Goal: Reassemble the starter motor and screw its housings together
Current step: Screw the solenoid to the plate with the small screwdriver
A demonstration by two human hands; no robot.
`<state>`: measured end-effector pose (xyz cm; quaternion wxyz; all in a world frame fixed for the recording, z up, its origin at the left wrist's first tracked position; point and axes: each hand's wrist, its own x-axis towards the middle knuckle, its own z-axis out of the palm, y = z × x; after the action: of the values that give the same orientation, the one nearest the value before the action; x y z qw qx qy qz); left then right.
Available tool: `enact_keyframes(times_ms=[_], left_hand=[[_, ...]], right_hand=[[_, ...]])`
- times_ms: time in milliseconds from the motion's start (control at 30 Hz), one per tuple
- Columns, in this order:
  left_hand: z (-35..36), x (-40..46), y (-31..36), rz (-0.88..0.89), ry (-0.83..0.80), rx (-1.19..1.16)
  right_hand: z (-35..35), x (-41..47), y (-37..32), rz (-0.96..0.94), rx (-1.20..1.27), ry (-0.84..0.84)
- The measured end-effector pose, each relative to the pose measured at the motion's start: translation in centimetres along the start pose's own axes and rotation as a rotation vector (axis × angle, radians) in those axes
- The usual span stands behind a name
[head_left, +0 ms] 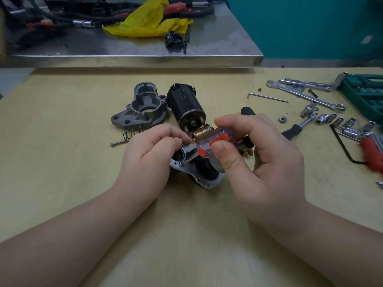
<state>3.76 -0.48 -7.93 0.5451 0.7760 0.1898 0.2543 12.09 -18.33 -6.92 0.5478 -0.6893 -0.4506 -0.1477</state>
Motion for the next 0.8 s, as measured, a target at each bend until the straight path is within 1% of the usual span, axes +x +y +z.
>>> enact_keyframes(times_ms=[67, 167, 233, 267, 333, 433, 533, 600, 733, 800], left_hand=[[-0.3, -0.1, 0.0, 0.024, -0.042, -0.002], [-0.8, -0.6, 0.2, 0.093, -0.110, -0.013], [-0.9, -0.8, 0.1, 0.132, -0.141, -0.004], [-1.0, -0.8, 0.1, 0.132, -0.150, 0.002], [-1.0, -0.8, 0.2, 0.103, -0.165, 0.017], [-1.3, -0.9, 0.3, 0.106, -0.193, 0.061], [-1.7, -1.4, 0.3, 0.135, -0.220, 0.132], [-1.8, -1.8, 0.2, 0.191, -0.216, 0.187], [-1.2, -2.4, 0.1, 0.272, -0.220, 0.292], [-0.8, -2.7, 0.0, 0.316, -0.245, 0.373]], right_hand=[[-0.1, -0.4, 0.0, -0.046, 0.013, 0.047], [-0.3, 0.4, 0.0, -0.087, 0.191, 0.191], [-0.9, 1.7, 0.8, -0.110, 0.240, 0.285], [-1.2, 2.3, 1.5, -0.091, 0.217, 0.315], [-1.8, 3.2, 3.3, 0.023, 0.150, 0.327], [-2.1, 3.5, 5.9, 0.203, 0.085, 0.259], [-1.8, 3.7, 7.7, 0.288, -0.025, 0.163], [-1.5, 3.5, 8.2, 0.278, -0.108, 0.071], [-0.8, 2.9, 8.3, 0.162, -0.290, -0.154], [-0.5, 2.7, 8.0, 0.155, -0.373, -0.281]])
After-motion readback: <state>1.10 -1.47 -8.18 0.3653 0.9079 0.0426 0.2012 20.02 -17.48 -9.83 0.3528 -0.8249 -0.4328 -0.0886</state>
